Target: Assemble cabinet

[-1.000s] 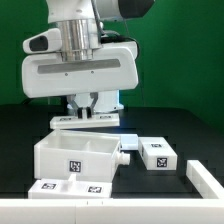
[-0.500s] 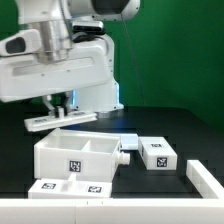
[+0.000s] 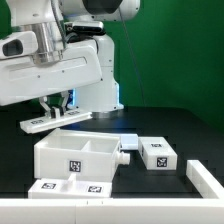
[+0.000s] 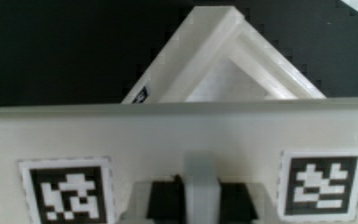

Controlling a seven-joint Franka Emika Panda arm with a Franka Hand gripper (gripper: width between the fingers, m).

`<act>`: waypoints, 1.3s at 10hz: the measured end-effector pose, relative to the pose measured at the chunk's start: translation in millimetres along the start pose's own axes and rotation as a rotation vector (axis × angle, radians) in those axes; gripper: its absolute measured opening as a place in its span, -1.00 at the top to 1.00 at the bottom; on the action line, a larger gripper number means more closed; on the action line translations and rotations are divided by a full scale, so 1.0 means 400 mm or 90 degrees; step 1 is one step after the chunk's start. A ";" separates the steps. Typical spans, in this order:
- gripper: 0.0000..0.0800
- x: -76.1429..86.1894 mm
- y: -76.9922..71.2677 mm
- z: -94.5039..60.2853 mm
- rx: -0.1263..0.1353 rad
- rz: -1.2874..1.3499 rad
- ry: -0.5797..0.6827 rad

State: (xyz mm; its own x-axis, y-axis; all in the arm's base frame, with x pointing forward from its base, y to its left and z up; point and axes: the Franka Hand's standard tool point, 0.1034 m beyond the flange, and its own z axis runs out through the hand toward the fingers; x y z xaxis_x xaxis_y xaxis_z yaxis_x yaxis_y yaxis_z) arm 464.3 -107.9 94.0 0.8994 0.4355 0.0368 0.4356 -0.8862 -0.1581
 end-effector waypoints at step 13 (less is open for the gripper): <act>0.84 -0.187 0.174 0.114 -0.063 -0.241 -0.015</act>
Offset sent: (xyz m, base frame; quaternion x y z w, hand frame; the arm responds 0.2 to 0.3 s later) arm -0.0026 -0.0454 -0.0272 -0.0256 0.0588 -0.2055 0.9765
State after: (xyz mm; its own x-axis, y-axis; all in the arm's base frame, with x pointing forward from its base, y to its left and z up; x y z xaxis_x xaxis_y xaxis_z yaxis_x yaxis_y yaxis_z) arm 425.8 -194.7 35.4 0.6738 0.7371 0.0512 0.7389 -0.6725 -0.0419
